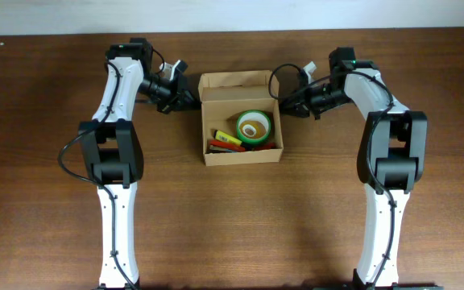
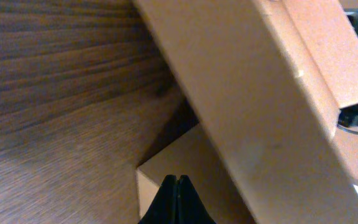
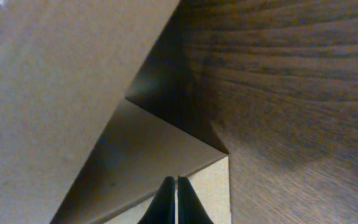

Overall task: Pack container
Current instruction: 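Grip the lid flap edges with both grippers and lift it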

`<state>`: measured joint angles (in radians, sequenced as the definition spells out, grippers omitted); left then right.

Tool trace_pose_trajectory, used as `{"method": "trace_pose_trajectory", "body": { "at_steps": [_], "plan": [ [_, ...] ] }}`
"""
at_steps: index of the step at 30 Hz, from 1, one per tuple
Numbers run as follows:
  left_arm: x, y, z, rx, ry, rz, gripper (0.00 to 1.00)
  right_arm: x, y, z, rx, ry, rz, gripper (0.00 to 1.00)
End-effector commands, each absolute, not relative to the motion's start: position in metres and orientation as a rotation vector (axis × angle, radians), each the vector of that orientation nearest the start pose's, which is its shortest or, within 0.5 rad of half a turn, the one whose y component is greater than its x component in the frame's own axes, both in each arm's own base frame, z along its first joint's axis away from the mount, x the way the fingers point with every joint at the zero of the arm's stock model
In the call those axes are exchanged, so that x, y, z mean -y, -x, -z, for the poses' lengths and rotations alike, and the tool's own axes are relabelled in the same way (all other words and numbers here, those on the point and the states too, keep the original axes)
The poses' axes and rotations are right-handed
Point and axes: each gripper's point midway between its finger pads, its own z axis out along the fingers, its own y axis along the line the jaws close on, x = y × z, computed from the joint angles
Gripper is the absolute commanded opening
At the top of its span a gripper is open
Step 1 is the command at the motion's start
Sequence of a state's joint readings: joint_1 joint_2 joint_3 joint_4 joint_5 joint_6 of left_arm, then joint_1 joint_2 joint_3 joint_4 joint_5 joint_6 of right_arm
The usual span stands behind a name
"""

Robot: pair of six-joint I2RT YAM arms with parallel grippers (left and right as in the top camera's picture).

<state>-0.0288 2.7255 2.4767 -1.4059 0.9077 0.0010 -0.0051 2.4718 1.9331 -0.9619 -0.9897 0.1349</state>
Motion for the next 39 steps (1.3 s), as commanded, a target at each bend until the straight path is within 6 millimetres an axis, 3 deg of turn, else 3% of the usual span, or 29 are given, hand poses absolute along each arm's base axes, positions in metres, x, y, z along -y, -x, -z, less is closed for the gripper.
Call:
{"method": "trace_pose_trajectory", "body": {
  "at_steps": [1, 6, 11, 21, 25, 29, 39],
  "plan": [
    [0.161, -0.493, -0.029, -2.820, -0.021, 1.597, 0.01, -0.146, -0.478, -0.034, -2.754, -0.144, -1.533, 0.04],
    [0.170, -0.491, -0.023, -2.742, -0.011, 1.763, 0.02, -0.146, -0.478, -0.034, -2.753, -0.143, -1.533, 0.04],
    [0.178, -0.492, -0.030, -2.632, -0.015, 1.907, 0.02, -0.147, -0.483, -0.036, -2.728, -0.130, -1.537, 0.04],
    [0.180, -0.501, -0.034, -2.552, -0.062, 1.927, 0.02, -0.157, -0.511, -0.061, -2.541, -0.116, -1.677, 0.04],
    [0.179, -0.508, -0.045, -2.516, -0.098, 1.913, 0.02, -0.159, -0.512, -0.066, -2.521, -0.108, -1.699, 0.04],
    [0.176, -0.521, -0.068, -2.453, -0.172, 1.863, 0.02, -0.159, -0.517, -0.076, -2.495, -0.081, -1.703, 0.04],
    [0.167, -0.530, -0.120, -2.451, -0.309, 1.633, 0.01, -0.159, -0.537, -0.131, -2.407, 0.039, -1.632, 0.04]
  ]
}}
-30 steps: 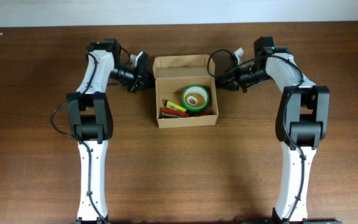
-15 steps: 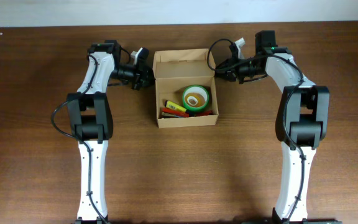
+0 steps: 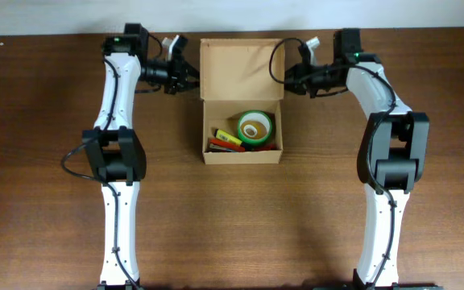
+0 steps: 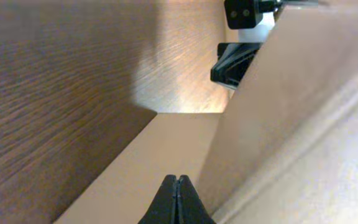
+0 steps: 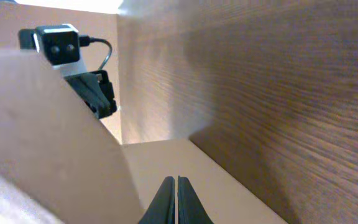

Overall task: Pack container
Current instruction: 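Grip the lid flap edges with both grippers and lift it, then swing the lid forward with both grippers and lower it over the box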

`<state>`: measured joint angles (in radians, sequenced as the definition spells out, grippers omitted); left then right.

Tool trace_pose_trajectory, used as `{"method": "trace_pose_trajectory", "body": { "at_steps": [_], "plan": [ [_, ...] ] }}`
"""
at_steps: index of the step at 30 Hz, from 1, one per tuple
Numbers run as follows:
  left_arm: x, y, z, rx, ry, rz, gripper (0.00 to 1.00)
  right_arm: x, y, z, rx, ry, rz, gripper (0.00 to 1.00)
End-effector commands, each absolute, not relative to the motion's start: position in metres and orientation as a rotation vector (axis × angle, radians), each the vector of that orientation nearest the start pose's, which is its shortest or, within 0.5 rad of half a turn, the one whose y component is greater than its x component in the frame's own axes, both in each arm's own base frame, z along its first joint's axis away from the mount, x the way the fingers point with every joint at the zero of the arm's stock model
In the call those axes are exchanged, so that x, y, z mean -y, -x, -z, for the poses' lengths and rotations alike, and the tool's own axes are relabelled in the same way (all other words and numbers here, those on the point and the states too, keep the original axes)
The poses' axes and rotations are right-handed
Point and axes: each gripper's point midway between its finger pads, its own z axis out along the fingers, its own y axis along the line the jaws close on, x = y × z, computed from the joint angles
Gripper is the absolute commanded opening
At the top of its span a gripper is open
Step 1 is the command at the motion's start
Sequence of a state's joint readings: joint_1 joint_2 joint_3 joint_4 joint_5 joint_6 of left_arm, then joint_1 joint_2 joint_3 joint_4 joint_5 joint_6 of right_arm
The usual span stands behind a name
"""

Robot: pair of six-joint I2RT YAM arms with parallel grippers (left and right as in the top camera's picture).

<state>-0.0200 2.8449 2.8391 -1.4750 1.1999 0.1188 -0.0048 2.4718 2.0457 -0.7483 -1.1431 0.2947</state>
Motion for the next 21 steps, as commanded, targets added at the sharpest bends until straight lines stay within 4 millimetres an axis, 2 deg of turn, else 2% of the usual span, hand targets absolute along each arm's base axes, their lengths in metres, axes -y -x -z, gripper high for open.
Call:
{"method": "trace_pose_trajectory", "body": {
  "at_steps": [1, 5, 9, 14, 17, 21],
  "plan": [
    [0.167, -0.530, -0.125, -2.441, -0.322, 1.625, 0.02, -0.159, -0.538, -0.137, -2.399, 0.059, -1.624, 0.04],
    [0.165, -0.525, -0.137, -2.439, -0.360, 1.592, 0.02, -0.156, -0.538, -0.156, -2.424, 0.132, -1.512, 0.04],
    [0.167, -0.510, -0.142, -2.459, -0.420, 1.578, 0.02, -0.151, -0.527, -0.170, -2.532, 0.252, -1.251, 0.04],
    [0.174, -0.506, -0.146, -2.468, -0.439, 1.578, 0.01, -0.150, -0.516, -0.193, -2.580, 0.323, -1.097, 0.04],
    [0.182, -0.502, -0.154, -2.465, -0.477, 1.559, 0.01, -0.147, -0.508, -0.197, -2.626, 0.327, -1.023, 0.04],
    [0.187, -0.497, -0.162, -2.537, -0.535, 1.387, 0.01, -0.143, -0.492, -0.190, -2.731, 0.334, -0.907, 0.04]
  ]
}}
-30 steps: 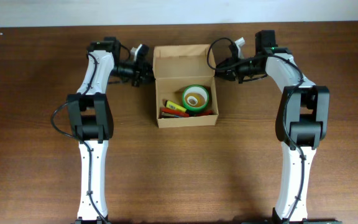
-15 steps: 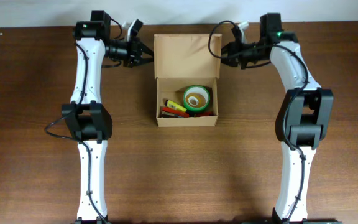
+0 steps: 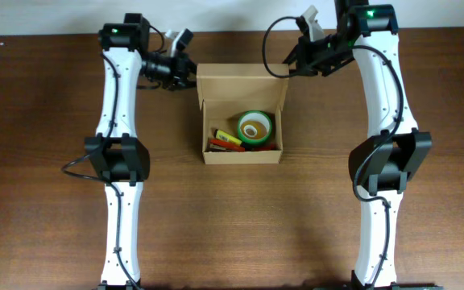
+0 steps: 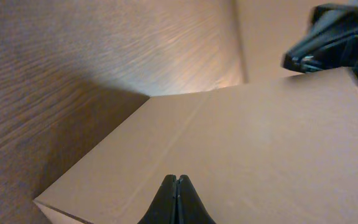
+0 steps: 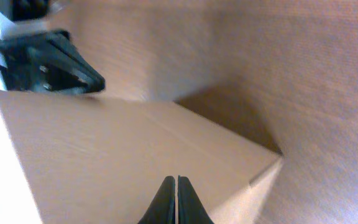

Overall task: Pack container
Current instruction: 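Swing the lid forward with both grippers and lower it over the box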

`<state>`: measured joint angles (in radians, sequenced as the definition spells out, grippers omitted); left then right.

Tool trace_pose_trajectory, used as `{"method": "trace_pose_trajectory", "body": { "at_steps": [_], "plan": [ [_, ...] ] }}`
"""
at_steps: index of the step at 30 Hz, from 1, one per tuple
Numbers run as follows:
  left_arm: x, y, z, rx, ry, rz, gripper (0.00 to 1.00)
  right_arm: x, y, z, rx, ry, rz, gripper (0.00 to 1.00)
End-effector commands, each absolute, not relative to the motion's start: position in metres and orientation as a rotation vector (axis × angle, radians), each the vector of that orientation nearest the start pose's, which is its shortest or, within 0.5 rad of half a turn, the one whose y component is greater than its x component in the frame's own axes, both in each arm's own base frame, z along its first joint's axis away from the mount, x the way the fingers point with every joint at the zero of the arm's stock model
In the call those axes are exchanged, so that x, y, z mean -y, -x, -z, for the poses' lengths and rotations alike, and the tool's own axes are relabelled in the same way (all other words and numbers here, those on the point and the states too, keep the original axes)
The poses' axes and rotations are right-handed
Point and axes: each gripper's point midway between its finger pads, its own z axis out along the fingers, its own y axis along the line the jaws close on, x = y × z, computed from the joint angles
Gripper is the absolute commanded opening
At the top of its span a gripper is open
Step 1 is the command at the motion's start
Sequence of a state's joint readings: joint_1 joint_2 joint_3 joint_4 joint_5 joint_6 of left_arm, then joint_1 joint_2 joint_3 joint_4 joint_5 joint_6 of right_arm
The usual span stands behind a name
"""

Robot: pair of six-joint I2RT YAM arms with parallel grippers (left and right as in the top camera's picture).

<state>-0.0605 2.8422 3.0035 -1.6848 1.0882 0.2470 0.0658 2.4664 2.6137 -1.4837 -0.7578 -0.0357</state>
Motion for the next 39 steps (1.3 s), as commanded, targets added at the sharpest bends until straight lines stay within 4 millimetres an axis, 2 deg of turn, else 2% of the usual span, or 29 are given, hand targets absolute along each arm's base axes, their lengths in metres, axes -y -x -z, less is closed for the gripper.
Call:
{"method": "trace_pose_trajectory", "body": {
  "at_steps": [1, 5, 7, 11, 14, 18, 22, 25, 27, 29, 32, 34, 37, 39],
  "plan": [
    [0.187, -0.496, -0.165, -2.550, -0.546, 1.344, 0.02, -0.141, -0.489, -0.189, -2.748, 0.332, -0.881, 0.04],
    [0.184, -0.493, -0.182, -2.586, -0.572, 1.173, 0.02, -0.138, -0.478, -0.206, -2.753, 0.346, -0.799, 0.04],
    [0.180, -0.491, -0.195, -2.582, -0.575, 1.109, 0.01, -0.132, -0.469, -0.223, -2.746, 0.354, -0.706, 0.04],
    [0.173, -0.489, -0.215, -2.586, -0.534, 1.028, 0.02, -0.120, -0.436, -0.251, -2.749, 0.354, -0.576, 0.04],
    [0.165, -0.488, -0.227, -2.591, -0.509, 0.944, 0.02, -0.108, -0.404, -0.256, -2.787, 0.335, -0.490, 0.04],
    [0.156, -0.483, -0.248, -2.587, -0.492, 0.786, 0.02, -0.084, -0.350, -0.253, -2.853, 0.291, -0.346, 0.04],
    [0.161, -0.474, -0.262, -2.581, -0.512, 0.718, 0.02, -0.069, -0.322, -0.253, -2.858, 0.279, -0.256, 0.04],
    [0.171, -0.467, -0.251, -2.627, -0.531, 0.734, 0.02, -0.063, -0.319, -0.260, -2.833, 0.273, -0.208, 0.04],
    [0.179, -0.461, -0.233, -2.695, -0.548, 0.740, 0.02, -0.059, -0.319, -0.262, -2.826, 0.268, -0.172, 0.04],
    [0.184, -0.452, -0.207, -2.793, -0.566, 0.712, 0.02, -0.058, -0.319, -0.262, -2.825, 0.265, -0.173, 0.04],
    [0.182, -0.435, -0.161, -2.965, -0.606, 0.605, 0.02, -0.055, -0.320, -0.262, -2.823, 0.251, -0.171, 0.04],
    [0.183, -0.422, -0.140, -3.054, -0.609, 0.619, 0.02, -0.052, -0.321, -0.262, -2.824, 0.235, -0.170, 0.04],
    [0.185, -0.406, -0.120, -3.141, -0.610, 0.654, 0.02, -0.046, -0.322, -0.262, -2.825, 0.205, -0.168, 0.04],
    [0.187, -0.403, -0.118, -3.150, -0.623, 0.665, 0.02, -0.045, -0.322, -0.262, -2.824, 0.196, -0.176, 0.04]
  ]
}}
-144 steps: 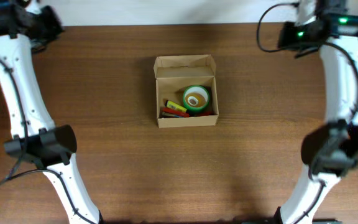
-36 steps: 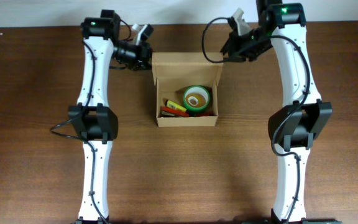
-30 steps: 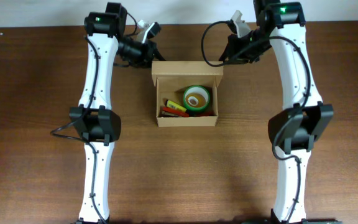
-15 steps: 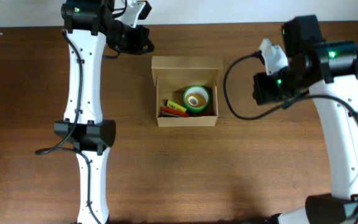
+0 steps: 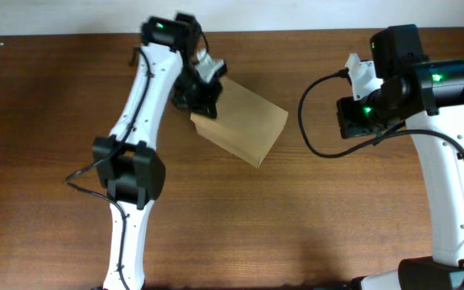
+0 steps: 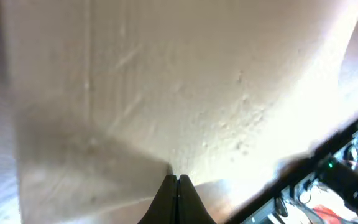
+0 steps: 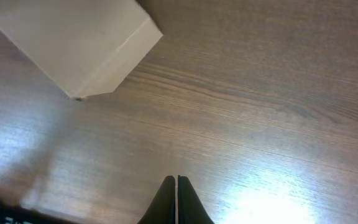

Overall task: Pack container
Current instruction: 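Swing the lid forward with both grippers and lower it over the box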

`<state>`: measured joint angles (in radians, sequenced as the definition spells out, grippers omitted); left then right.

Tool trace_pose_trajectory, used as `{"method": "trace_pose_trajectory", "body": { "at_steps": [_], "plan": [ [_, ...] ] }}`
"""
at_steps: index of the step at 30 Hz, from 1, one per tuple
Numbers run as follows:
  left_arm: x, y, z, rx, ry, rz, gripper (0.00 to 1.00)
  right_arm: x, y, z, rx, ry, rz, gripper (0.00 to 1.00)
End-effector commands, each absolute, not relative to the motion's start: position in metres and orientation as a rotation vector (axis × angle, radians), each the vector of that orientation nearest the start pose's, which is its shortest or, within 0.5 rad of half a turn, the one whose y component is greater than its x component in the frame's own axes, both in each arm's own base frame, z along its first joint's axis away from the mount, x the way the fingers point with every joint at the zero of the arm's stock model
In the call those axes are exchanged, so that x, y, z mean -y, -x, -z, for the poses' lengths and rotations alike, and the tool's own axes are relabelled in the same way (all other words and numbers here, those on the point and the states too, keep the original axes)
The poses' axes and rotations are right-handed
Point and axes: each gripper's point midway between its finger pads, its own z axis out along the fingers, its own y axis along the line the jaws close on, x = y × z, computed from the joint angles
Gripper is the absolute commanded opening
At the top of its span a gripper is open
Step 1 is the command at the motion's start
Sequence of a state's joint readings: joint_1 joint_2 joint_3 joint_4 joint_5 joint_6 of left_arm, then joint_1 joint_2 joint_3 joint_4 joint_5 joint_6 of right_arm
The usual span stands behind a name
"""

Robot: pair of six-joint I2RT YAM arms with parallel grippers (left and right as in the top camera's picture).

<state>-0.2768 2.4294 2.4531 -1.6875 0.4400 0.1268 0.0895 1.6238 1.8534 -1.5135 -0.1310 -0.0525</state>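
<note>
The brown cardboard box (image 5: 244, 122) lies on the table with its lid down and its contents hidden. It sits skewed, one corner pointing toward the front. My left gripper (image 5: 204, 101) is shut, its tips against the box's far left top edge. In the left wrist view blurred cardboard (image 6: 166, 81) fills the frame beyond the shut left gripper (image 6: 176, 179). My right gripper (image 5: 359, 119) is shut and stands well to the right of the box, above bare wood. The right wrist view shows the shut right gripper (image 7: 176, 180) with the box (image 7: 67, 43) at upper left.
The wooden table (image 5: 337, 209) stretches around the box on all sides. My left arm (image 5: 147, 97) reaches diagonally from the front left to the box. A black cable (image 5: 316, 121) loops off the right arm toward the box.
The lid, then half over the open box, is now shut and the contents are hidden. The box has turned askew. My right gripper has left the lid and stands off to the right.
Both shut grippers were at the sides of the open box holding a green tape roll and markers. Then they were at the back beside the raised lid. Then the lid leaned over the opening. Now the box is shut and skewed, with only the left gripper on it.
</note>
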Motion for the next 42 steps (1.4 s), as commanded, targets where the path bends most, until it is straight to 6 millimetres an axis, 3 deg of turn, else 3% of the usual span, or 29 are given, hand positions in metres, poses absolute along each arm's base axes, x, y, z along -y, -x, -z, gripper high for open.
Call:
{"method": "trace_pose_trajectory", "body": {
  "at_steps": [1, 4, 11, 15, 20, 23, 29, 36, 42],
  "plan": [
    [0.190, -0.404, -0.120, -3.135, -0.629, 0.672, 0.02, -0.043, -0.322, -0.262, -2.824, 0.190, -0.174, 0.04],
    [0.190, -0.416, -0.136, -3.055, -0.605, 0.617, 0.02, -0.043, -0.323, -0.263, -2.820, 0.189, -0.174, 0.04],
    [0.158, -0.438, -0.181, -2.908, -0.528, 0.282, 0.01, -0.051, -0.329, -0.260, -2.819, 0.179, -0.231, 0.04],
    [0.143, -0.441, -0.184, -2.903, -0.505, 0.157, 0.02, -0.069, -0.339, -0.247, -2.836, 0.218, -0.282, 0.04],
    [0.119, -0.451, -0.184, -2.899, -0.440, 0.041, 0.01, -0.104, -0.356, -0.212, -2.897, 0.342, -0.309, 0.04],
    [0.104, -0.455, -0.179, -2.914, -0.396, 0.028, 0.02, -0.121, -0.357, -0.189, -2.957, 0.393, -0.350, 0.04],
    [0.091, -0.464, -0.162, -2.940, -0.356, 0.019, 0.01, -0.132, -0.365, -0.161, -3.015, 0.413, -0.377, 0.04],
    [0.099, -0.463, -0.112, -3.034, -0.390, 0.089, 0.02, -0.130, -0.371, -0.152, -3.019, 0.410, -0.357, 0.04],
    [0.109, -0.460, -0.088, -3.059, -0.415, 0.148, 0.02, -0.127, -0.373, -0.134, -3.069, 0.406, -0.326, 0.04]
  ]
}}
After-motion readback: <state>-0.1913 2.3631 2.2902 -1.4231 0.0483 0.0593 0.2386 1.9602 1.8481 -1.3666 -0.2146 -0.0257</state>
